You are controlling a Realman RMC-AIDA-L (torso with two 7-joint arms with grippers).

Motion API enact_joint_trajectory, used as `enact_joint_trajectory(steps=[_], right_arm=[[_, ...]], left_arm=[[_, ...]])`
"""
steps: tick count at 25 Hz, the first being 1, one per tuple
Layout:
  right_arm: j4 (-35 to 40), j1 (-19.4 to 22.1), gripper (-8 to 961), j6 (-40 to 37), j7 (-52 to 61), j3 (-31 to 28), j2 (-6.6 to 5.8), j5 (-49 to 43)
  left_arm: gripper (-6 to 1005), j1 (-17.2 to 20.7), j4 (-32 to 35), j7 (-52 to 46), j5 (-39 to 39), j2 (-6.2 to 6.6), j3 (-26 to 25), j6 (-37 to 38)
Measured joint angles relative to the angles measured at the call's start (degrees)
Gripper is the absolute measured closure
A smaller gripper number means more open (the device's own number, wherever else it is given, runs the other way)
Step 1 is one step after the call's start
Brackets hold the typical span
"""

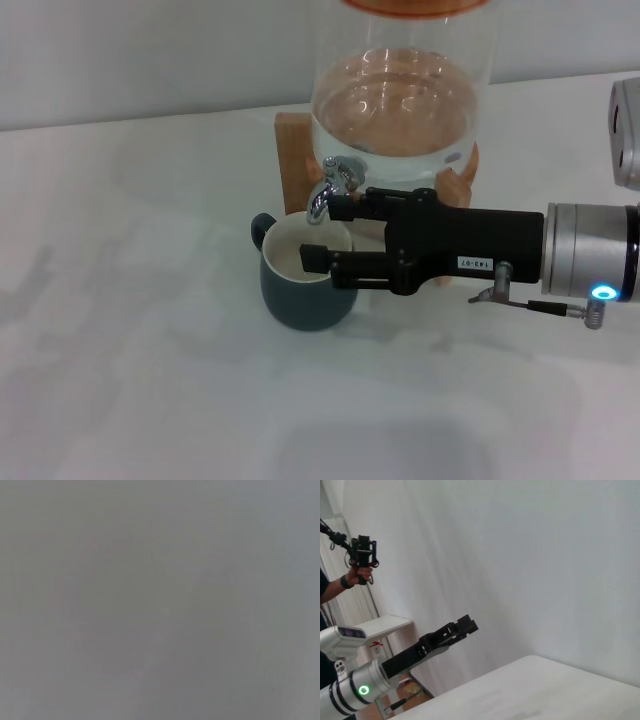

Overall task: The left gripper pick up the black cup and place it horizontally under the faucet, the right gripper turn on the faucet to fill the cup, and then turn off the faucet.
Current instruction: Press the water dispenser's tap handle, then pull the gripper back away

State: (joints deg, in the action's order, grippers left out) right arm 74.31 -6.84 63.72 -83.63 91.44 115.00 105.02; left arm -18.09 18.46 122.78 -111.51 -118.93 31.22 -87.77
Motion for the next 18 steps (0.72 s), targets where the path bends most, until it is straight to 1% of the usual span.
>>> enact_joint_trajectory(steps=[18], right_arm=[[0.2, 0.4, 190, -0.7, 0.4, -1.2, -0.1, -0.1]], left_arm=[[119, 0.0, 0.0, 0.0, -0.1, 0.02, 0.0, 0.4]])
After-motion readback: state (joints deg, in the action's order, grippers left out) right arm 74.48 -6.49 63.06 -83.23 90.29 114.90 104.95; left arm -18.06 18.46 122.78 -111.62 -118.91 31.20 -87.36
